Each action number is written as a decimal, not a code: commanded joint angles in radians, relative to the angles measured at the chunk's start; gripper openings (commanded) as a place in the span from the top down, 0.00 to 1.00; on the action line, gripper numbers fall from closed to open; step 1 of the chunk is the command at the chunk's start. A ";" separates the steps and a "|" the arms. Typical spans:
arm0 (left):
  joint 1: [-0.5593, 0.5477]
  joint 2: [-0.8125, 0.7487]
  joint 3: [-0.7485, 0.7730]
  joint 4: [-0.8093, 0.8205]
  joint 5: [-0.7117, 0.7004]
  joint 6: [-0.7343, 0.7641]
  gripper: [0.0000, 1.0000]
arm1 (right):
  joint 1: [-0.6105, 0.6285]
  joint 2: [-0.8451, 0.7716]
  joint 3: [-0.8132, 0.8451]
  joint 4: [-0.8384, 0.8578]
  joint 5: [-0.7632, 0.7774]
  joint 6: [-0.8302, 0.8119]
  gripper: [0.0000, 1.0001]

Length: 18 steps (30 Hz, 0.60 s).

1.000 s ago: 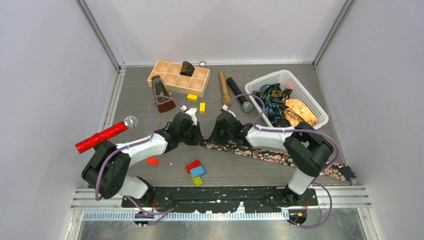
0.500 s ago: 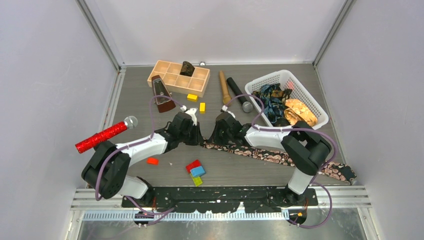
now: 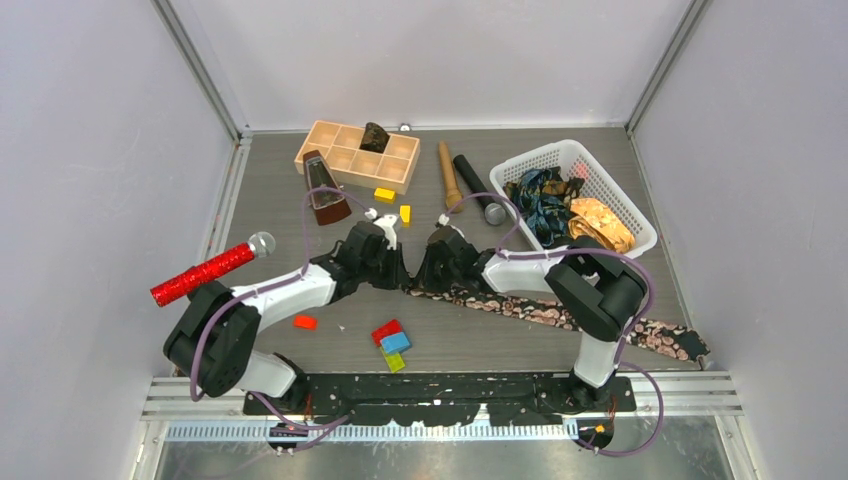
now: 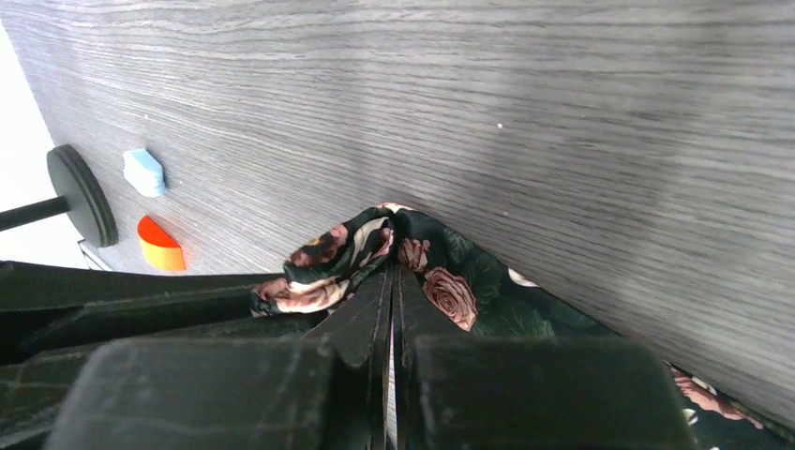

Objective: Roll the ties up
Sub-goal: Roll the tie at the center of the board.

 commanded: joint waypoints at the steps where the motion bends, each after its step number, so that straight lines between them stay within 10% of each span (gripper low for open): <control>1: -0.013 0.020 0.045 0.029 0.080 0.028 0.97 | -0.002 0.013 0.009 0.123 -0.035 0.005 0.96; 18: -0.024 0.103 0.070 0.053 0.104 0.025 0.98 | -0.010 -0.120 -0.070 0.070 -0.025 0.002 0.93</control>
